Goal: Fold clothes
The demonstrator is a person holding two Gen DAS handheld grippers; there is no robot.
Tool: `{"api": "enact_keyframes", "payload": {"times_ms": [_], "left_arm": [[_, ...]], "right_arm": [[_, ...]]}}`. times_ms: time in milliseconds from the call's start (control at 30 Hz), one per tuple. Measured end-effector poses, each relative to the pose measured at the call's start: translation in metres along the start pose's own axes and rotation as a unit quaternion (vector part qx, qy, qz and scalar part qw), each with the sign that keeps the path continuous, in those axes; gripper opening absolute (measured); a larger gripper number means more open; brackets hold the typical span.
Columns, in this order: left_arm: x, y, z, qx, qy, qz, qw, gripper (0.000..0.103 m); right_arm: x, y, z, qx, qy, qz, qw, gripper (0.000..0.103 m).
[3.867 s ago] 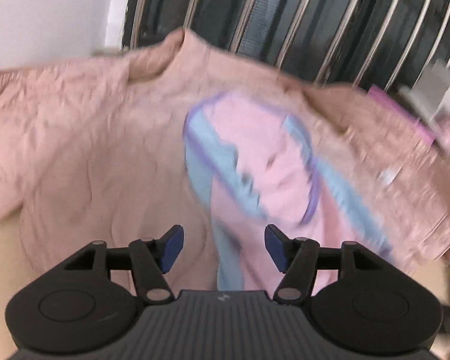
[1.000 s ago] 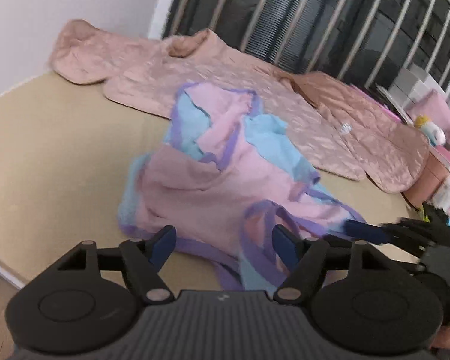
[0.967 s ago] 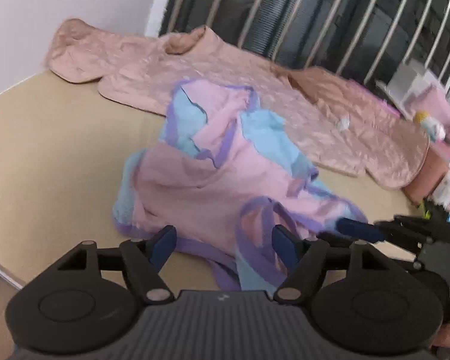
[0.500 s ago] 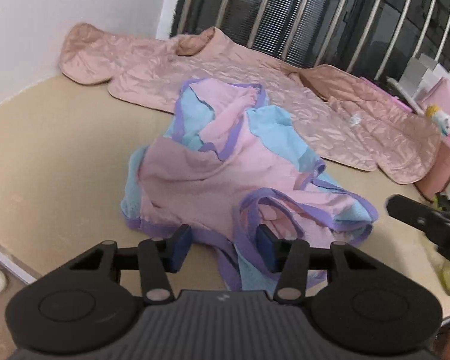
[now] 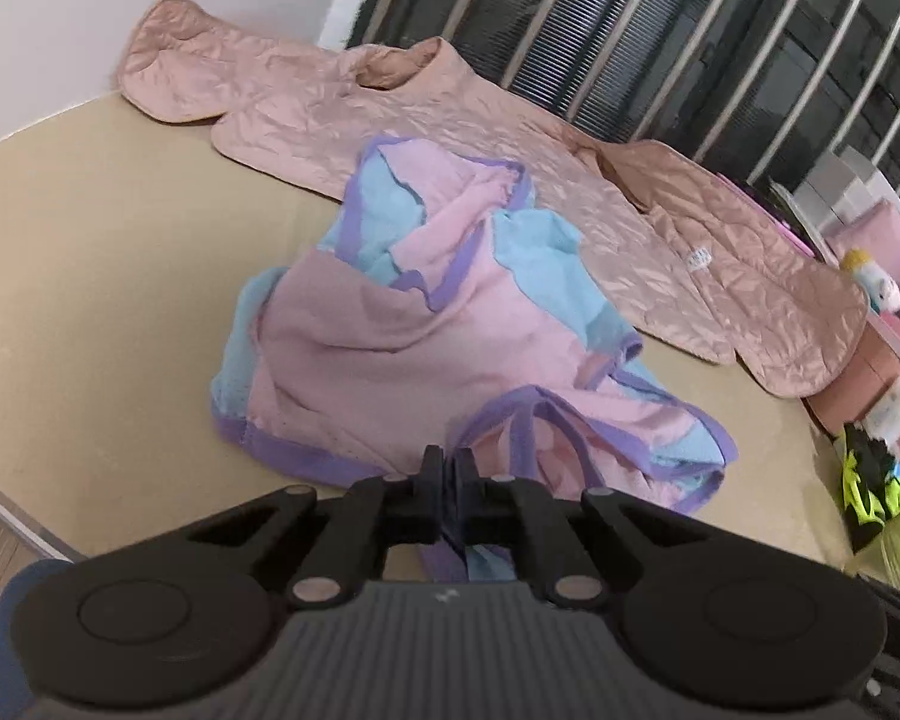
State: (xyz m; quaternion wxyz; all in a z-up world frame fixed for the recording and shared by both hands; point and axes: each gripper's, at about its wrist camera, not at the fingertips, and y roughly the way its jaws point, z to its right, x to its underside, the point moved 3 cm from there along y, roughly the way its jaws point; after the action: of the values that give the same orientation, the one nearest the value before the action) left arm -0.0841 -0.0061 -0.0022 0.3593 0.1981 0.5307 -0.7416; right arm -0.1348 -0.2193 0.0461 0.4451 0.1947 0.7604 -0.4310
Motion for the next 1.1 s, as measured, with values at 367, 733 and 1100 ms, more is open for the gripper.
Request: {"api": "enact_keyframes", "payload": {"times_ms": [367, 733, 1100], "left_arm": [[0.001, 0.006, 0.032, -0.021, 0.124, -0.015, 0.992, 0.002], [-0.009, -0.068, 0.039, 0.003, 0.129, 0.079, 0.9885, 0.001], [-0.03, -0.116, 0.034, 0.039, 0.095, 0.105, 0.9891, 0.001]], "right_arm": [[-0.016, 0.042, -0.004, 0.099, -0.191, -0.029, 0.976, 0.041], [-0.009, 0.081, -0.019, 0.149, -0.283, -0.025, 0.947, 0.035], [0.025, 0.077, -0.052, 0.279, -0.398, 0.025, 0.873, 0.057]]}}
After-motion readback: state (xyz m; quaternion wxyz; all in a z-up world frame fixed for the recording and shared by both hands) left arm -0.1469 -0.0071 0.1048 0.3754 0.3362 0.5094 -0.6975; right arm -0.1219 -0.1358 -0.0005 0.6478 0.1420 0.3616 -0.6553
